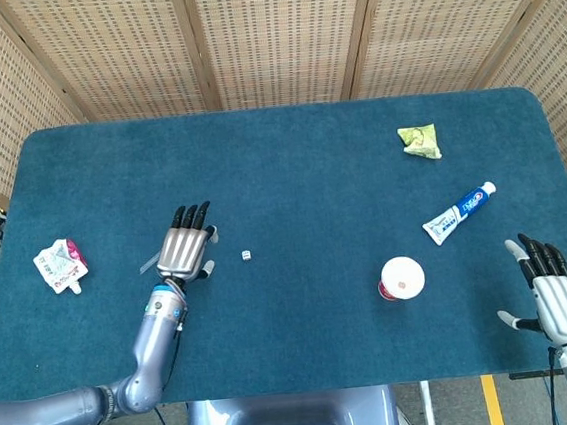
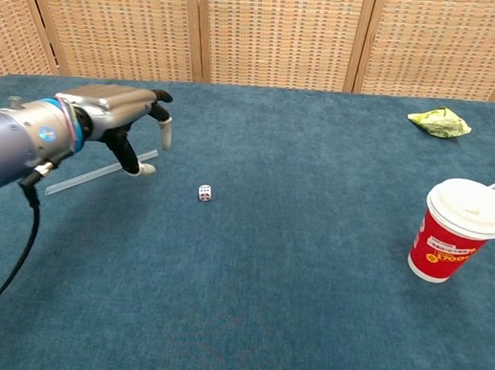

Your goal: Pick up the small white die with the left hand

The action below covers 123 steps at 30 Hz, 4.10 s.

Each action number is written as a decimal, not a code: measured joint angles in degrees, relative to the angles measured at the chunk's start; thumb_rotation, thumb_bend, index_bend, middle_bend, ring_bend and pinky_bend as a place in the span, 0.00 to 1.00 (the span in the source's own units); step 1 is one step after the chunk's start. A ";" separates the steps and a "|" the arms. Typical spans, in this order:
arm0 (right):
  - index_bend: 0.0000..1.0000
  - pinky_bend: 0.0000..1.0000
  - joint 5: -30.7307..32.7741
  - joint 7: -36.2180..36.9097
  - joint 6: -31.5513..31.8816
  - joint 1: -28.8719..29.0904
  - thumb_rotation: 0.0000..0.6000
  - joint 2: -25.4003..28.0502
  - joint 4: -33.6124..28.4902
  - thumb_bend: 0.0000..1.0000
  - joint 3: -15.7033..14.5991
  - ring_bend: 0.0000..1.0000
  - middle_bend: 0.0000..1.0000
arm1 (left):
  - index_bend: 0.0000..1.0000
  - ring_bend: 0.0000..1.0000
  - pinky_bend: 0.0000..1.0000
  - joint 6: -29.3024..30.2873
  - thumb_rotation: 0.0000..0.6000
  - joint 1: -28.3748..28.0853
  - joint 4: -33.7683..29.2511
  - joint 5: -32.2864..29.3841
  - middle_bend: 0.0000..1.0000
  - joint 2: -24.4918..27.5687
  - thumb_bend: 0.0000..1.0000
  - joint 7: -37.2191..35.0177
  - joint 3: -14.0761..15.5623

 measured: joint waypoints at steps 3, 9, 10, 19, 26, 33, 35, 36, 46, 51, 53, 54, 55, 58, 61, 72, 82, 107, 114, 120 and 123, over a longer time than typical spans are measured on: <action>0.07 0.00 0.10 0.70 -0.29 0.10 1.00 0.03 0.21 0.05 0.01 0.00 0.00 | 0.43 0.00 0.00 -0.01 1.00 -2.27 2.55 -2.91 0.00 -2.52 0.33 1.35 -0.41; 0.07 0.00 0.38 2.19 -1.17 0.37 1.00 0.02 0.54 0.05 -0.02 0.00 0.00 | 0.44 0.00 0.00 -0.28 1.00 -5.86 8.09 -7.18 0.00 -7.27 0.33 3.52 -0.75; 0.07 0.00 0.38 2.39 -1.24 0.41 1.00 0.03 0.58 0.05 -0.02 0.00 0.00 | 0.44 0.00 0.00 -0.34 1.00 -6.47 9.06 -7.86 0.00 -8.23 0.33 3.77 -0.75; 0.08 0.00 0.63 3.94 -1.57 0.51 1.00 0.26 0.78 0.05 0.10 0.00 0.00 | 0.45 0.00 0.00 -1.10 1.00 -9.33 14.12 -10.22 0.00 -12.42 0.33 3.76 -0.81; 0.08 0.00 0.65 4.77 -1.50 0.50 1.00 0.31 0.97 0.05 0.17 0.00 0.00 | 0.46 0.00 0.00 -1.52 1.00 -10.82 16.84 -10.05 0.00 -14.27 0.33 3.04 -0.97; 0.08 0.00 0.79 5.47 -1.54 0.52 1.00 0.33 1.25 0.05 0.28 0.00 0.00 | 0.47 0.00 0.00 -1.80 1.00 -11.80 18.69 -10.38 0.00 -15.32 0.33 3.13 -1.10; 0.08 0.00 0.71 5.68 -1.40 0.50 1.00 0.33 1.28 0.05 0.31 0.00 0.00 | 0.47 0.00 0.00 -2.11 1.00 -12.05 19.29 -10.76 0.00 -15.66 0.33 3.13 -1.19; 0.08 0.00 0.66 5.74 -1.31 0.49 1.00 0.32 1.32 0.05 0.32 0.00 0.00 | 0.48 0.00 0.00 -2.22 1.00 -12.16 19.55 -10.87 0.00 -15.80 0.35 3.17 -1.20; 0.08 0.00 0.64 6.50 -0.71 0.37 1.00 0.24 1.68 0.05 0.60 0.00 0.00 | 0.53 0.00 0.00 -3.23 1.00 -12.80 21.36 -11.10 0.00 -16.82 0.43 2.75 -1.08; 0.08 0.00 0.55 7.26 -0.02 0.19 1.00 0.20 1.94 0.05 0.88 0.00 0.00 | 0.55 0.00 0.00 -3.53 1.00 -12.88 21.79 -10.89 0.00 -17.17 0.44 2.63 -0.61; 0.08 0.00 0.48 7.40 0.09 0.16 1.00 0.17 2.05 0.05 0.88 0.00 0.00 | 0.55 0.00 0.00 -3.47 1.00 -12.78 21.70 -10.62 0.00 -17.15 0.44 2.30 -0.55; 0.08 0.00 0.43 7.41 0.13 0.14 1.00 0.15 2.10 0.05 0.87 0.00 0.00 | 0.55 0.00 0.00 -3.38 1.00 -12.72 21.54 -10.39 0.00 -17.08 0.44 2.04 -0.57; 0.08 0.00 0.40 7.41 0.16 0.14 1.00 0.13 2.14 0.05 0.87 0.00 0.00 | 0.55 0.00 0.00 -3.19 1.00 -12.62 21.17 -9.92 0.00 -16.88 0.44 1.62 -0.62; 0.08 0.00 0.44 7.43 0.23 0.14 1.00 0.08 2.22 0.05 0.93 0.00 0.00 | 0.54 0.00 0.00 -2.55 1.00 -12.31 19.30 -8.58 0.00 -15.81 0.44 0.49 -0.89; 0.08 0.00 0.56 7.45 0.19 0.13 1.00 0.09 2.24 0.05 0.99 0.00 0.00 | 0.54 0.00 0.00 -1.45 1.00 -11.98 16.03 -7.04 0.00 -13.74 0.44 -0.30 -1.38; 0.08 0.00 -0.19 6.49 0.63 0.10 1.00 0.08 1.49 0.05 0.70 0.00 0.00 | 0.51 0.00 0.00 3.40 1.00 -11.22 -2.92 -2.68 0.00 0.23 0.43 -1.41 -6.21; 0.08 0.00 -0.46 6.63 1.13 -0.05 1.00 0.31 1.23 0.05 0.70 0.00 0.00 | 0.40 0.00 0.00 4.95 1.00 -12.44 -8.34 -3.83 0.00 4.76 0.41 -1.01 -7.74; 0.08 0.00 -0.05 6.17 0.82 -0.08 1.00 0.44 1.10 0.05 0.70 0.00 0.00 | 0.16 0.00 0.00 6.87 1.00 -11.51 -9.16 -3.44 0.00 7.55 0.31 -4.14 -2.42; 0.08 0.00 0.27 5.91 0.53 -0.05 1.00 0.39 1.36 0.05 0.72 0.00 0.00 | 0.06 0.00 0.00 12.18 1.00 -6.46 -10.89 2.16 0.00 10.51 0.20 -6.08 1.94; 0.08 0.00 0.37 4.29 0.68 -0.05 1.00 0.17 1.39 0.05 0.75 0.00 0.00 | 0.00 0.00 0.00 17.13 1.00 1.80 -13.67 7.18 0.00 15.39 0.05 -9.65 8.79; 0.07 0.00 0.62 3.09 0.44 0.02 1.00 -0.09 1.46 0.05 0.72 0.00 0.00 | 0.00 0.00 0.00 19.94 1.00 6.20 -14.99 10.16 0.00 17.98 0.02 -11.49 12.71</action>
